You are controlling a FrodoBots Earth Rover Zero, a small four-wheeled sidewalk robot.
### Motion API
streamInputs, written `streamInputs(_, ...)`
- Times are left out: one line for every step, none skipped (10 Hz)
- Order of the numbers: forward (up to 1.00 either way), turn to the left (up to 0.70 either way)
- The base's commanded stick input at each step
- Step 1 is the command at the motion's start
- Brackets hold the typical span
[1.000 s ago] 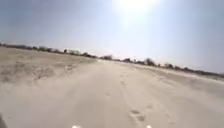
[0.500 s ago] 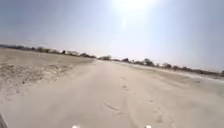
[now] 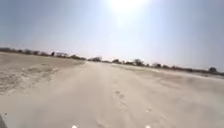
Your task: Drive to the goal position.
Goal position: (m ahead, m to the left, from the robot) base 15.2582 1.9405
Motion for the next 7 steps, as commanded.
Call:
streamInputs(0.70, 0.00)
streamInputs(0.70, 0.00)
streamInputs(0.70, 0.00)
streamInputs(0.70, 0.00)
streamInputs(0.70, 0.00)
streamInputs(0.70, 0.00)
streamInputs(0.70, 0.00)
